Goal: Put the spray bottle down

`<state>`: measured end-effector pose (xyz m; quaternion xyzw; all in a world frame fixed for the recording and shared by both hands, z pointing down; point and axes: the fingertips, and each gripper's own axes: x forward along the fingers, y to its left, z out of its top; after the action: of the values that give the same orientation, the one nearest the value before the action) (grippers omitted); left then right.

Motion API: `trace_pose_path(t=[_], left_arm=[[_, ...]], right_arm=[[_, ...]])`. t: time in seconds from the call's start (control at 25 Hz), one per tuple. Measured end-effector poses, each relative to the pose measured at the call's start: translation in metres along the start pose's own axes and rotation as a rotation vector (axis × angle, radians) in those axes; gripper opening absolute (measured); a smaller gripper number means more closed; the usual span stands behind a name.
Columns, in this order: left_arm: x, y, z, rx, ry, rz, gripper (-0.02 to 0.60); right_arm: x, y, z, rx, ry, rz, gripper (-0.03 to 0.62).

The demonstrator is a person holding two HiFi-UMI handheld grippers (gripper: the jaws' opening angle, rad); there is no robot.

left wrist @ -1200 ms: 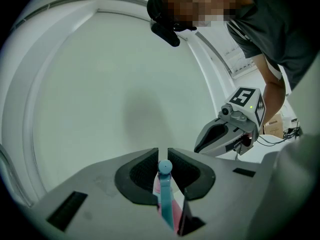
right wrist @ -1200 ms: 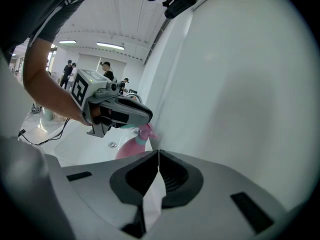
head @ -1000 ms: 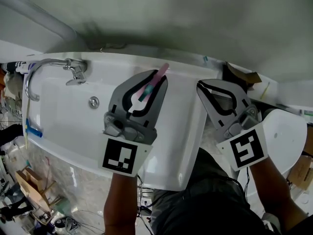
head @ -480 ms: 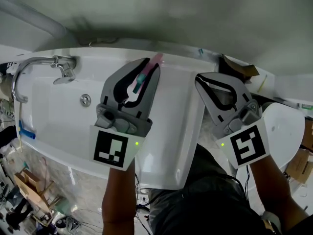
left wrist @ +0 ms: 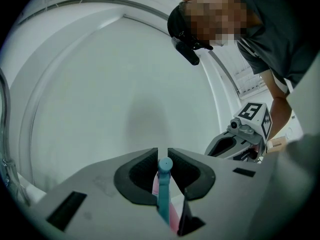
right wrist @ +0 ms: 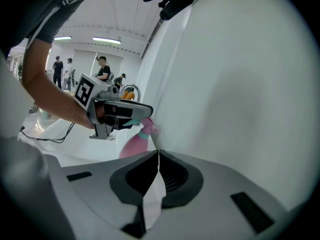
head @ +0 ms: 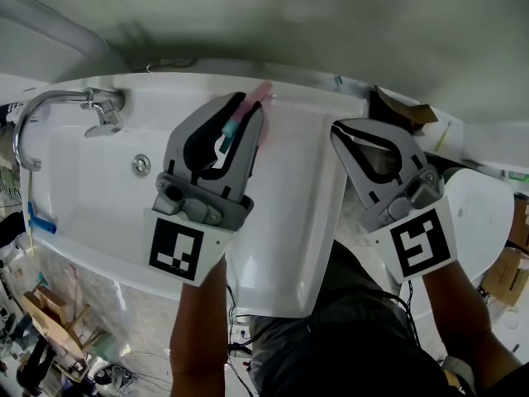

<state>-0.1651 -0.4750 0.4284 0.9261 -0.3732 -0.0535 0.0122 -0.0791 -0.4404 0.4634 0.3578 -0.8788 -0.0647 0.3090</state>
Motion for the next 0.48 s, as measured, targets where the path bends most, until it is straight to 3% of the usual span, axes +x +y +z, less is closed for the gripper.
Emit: trace_pose_path(t=[0.48], left_arm=[[-0.017,-0.017,-0.003,0.011,0.037,-0.040,0.058]], right_arm=[[-0.008,0.010,0.015,-0.019,-0.018,0.002,0.009]])
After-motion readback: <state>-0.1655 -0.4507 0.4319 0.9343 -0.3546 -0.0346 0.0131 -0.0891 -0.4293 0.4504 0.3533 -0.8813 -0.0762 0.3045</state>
